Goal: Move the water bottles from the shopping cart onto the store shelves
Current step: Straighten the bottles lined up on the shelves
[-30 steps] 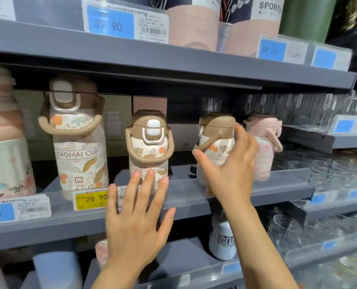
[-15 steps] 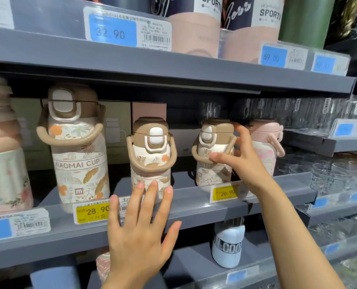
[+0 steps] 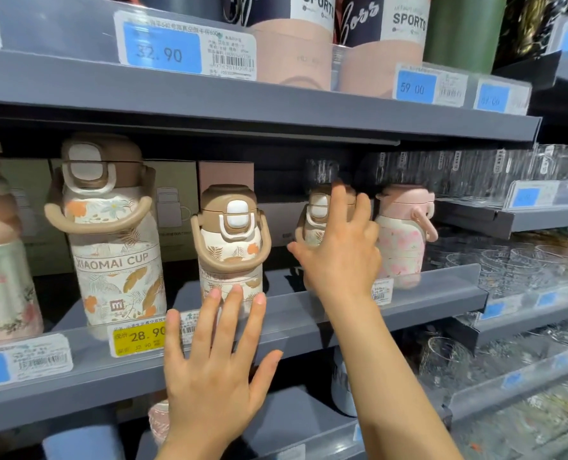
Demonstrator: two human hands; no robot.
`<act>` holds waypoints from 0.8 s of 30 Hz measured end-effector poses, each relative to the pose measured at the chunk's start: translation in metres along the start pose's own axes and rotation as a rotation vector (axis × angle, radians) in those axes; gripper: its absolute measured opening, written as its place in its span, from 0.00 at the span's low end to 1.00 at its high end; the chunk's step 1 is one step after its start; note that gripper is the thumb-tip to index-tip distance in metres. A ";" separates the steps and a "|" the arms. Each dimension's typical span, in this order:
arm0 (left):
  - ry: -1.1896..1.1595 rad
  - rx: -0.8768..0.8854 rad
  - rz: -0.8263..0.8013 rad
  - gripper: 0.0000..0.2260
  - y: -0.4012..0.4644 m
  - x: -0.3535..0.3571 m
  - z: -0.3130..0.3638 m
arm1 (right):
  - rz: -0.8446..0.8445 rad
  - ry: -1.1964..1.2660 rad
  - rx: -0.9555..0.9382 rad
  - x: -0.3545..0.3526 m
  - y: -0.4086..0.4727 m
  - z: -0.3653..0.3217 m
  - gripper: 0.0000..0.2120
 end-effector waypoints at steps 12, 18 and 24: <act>0.007 -0.009 0.038 0.25 -0.001 -0.001 0.000 | -0.442 0.710 -0.198 0.009 0.028 0.036 0.47; 0.024 -0.014 0.058 0.25 -0.001 -0.001 0.000 | -0.418 0.720 -0.231 0.013 0.028 0.036 0.47; 0.027 -0.007 0.060 0.25 -0.002 -0.002 0.001 | -0.337 0.704 -0.279 0.002 0.010 0.043 0.44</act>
Point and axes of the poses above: each hand's wrist, its own y-axis towards the middle knuckle, its own x-axis out of the palm, z = x × y, the point moved 9 cm from there along y, towards the middle knuckle
